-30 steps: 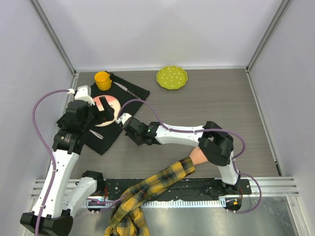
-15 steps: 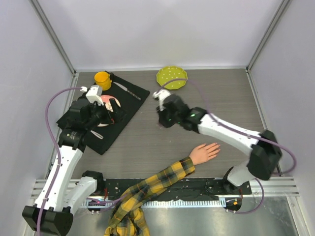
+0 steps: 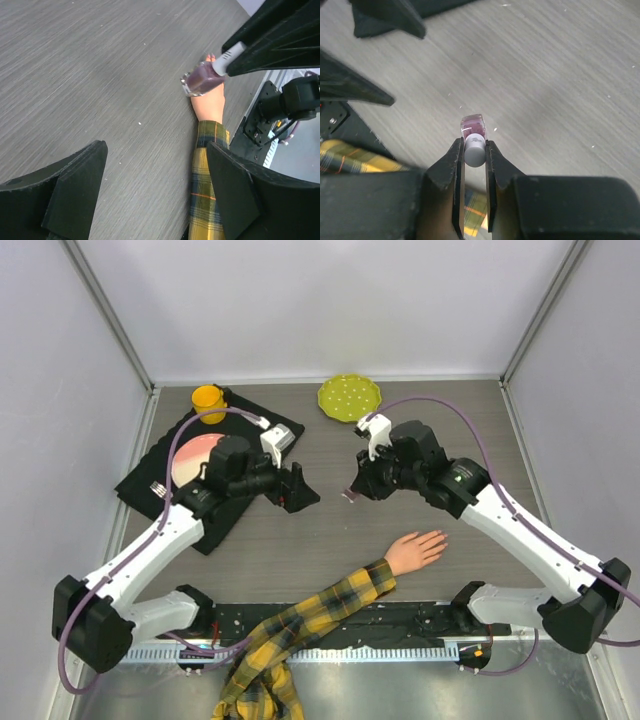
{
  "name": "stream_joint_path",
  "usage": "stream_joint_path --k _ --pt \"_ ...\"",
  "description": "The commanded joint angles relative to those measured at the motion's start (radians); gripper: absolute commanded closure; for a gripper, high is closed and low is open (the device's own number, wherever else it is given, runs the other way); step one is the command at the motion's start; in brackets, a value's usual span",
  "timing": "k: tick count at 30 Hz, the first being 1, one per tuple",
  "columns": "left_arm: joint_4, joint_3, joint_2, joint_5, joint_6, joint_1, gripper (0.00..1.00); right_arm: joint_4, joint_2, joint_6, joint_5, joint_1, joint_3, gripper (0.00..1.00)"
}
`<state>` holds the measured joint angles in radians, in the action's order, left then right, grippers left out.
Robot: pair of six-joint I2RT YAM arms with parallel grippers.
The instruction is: Paint the nails
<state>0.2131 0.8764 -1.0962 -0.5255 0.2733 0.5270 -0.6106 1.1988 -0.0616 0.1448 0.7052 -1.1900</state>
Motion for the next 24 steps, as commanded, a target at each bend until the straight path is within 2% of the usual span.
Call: stream_joint_path --k 1,5,9,15,24 --pt "-0.092 0.067 -0.033 -0.042 -0.066 0.018 0.17 -0.051 -0.08 0.034 0.09 -0.006 -0.007 0.99" --pt "-0.092 0.065 -0.05 -0.129 -0.103 0.021 0.22 -0.049 -0.114 0.057 0.17 -0.006 -0.008 0.99" --pt "-0.078 0.061 -0.044 -0.134 -0.134 0.028 0.32 -0.058 -0.105 0.057 0.2 -0.006 -0.019 0.99" --pt "0.002 0.088 -0.047 -0.186 -0.212 0.039 0.25 -0.061 -0.082 0.08 0.24 -0.006 -0.06 0.99" --pt "-0.05 0.047 -0.05 -0.289 -0.22 0.044 0.31 -0.051 -0.05 0.089 0.384 -0.006 -0.094 0.99"
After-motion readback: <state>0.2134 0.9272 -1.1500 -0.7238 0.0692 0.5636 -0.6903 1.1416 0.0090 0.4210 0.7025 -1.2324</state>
